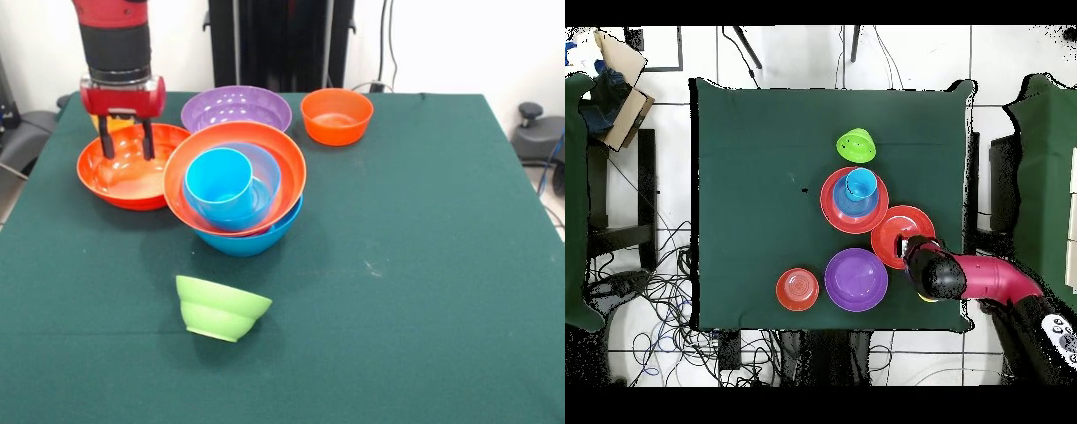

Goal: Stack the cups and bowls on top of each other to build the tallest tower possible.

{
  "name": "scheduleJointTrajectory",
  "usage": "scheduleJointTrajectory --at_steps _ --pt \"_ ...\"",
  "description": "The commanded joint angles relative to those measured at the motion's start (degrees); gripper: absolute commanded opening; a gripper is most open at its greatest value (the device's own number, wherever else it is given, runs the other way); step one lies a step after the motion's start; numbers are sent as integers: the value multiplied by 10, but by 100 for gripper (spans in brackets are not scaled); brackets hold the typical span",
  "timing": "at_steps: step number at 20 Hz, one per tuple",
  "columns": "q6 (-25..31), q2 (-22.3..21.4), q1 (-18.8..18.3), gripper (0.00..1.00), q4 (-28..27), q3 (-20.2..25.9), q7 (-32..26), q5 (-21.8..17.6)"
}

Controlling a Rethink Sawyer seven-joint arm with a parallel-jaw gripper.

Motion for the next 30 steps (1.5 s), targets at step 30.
scheduleJointTrajectory --at_steps 30 --pt "143 24 -92 100 -36 148 -191 -23"
